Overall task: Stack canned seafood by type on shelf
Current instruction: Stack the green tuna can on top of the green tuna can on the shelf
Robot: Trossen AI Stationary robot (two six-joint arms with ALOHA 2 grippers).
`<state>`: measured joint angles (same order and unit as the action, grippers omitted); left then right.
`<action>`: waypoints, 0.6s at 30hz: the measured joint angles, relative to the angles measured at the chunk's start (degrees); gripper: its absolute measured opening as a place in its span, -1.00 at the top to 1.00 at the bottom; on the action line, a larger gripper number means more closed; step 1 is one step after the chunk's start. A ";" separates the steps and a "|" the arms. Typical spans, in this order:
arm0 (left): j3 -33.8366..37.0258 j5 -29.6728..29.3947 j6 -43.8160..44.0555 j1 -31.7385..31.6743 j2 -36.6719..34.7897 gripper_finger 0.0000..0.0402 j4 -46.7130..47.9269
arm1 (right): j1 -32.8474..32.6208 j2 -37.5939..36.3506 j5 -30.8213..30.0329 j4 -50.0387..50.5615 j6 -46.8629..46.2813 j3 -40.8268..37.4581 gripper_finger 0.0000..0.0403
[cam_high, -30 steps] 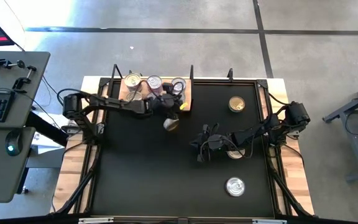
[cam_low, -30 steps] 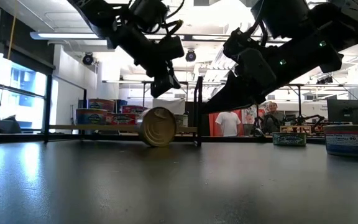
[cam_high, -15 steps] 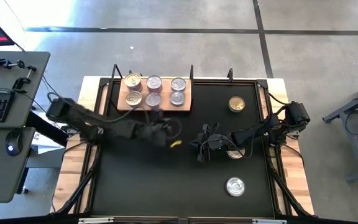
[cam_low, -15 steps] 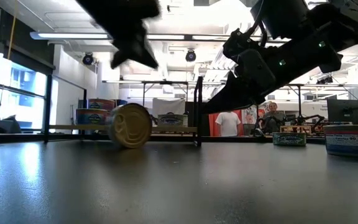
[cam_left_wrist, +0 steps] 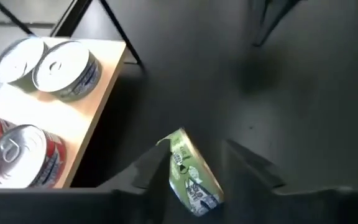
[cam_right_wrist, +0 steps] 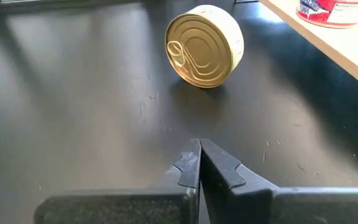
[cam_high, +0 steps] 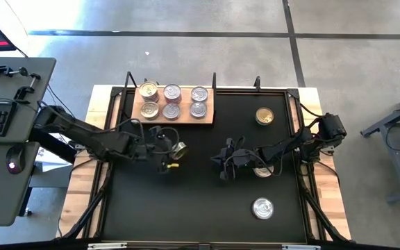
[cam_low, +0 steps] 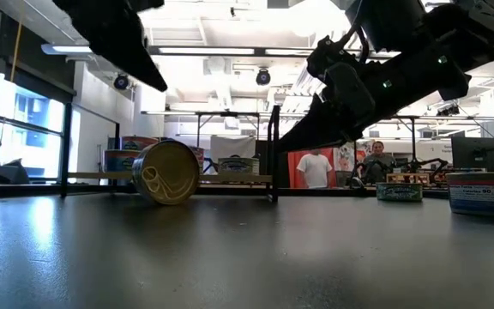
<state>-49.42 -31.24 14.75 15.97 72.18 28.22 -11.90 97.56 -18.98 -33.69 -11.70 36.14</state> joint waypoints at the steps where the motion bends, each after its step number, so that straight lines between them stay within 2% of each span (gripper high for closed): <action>1: 0.40 0.71 -0.01 -0.89 0.24 0.26 -0.95 | 0.00 0.00 0.00 0.01 -0.01 0.00 1.00; 6: 0.95 7.56 -1.32 -6.79 1.91 -0.17 -6.51 | 0.00 0.00 0.02 0.04 -0.22 0.00 1.00; 10: 0.95 11.54 -0.38 -11.27 5.12 -0.40 -6.78 | 0.00 0.00 0.03 0.05 -0.26 0.00 1.00; 18: 0.95 16.24 0.97 -16.65 15.46 -0.47 -10.19 | 0.00 0.00 0.04 0.14 -0.05 0.00 1.00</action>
<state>-48.47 -15.00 15.72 -0.68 87.64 18.02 -11.90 97.56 -18.94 -33.56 -11.76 36.14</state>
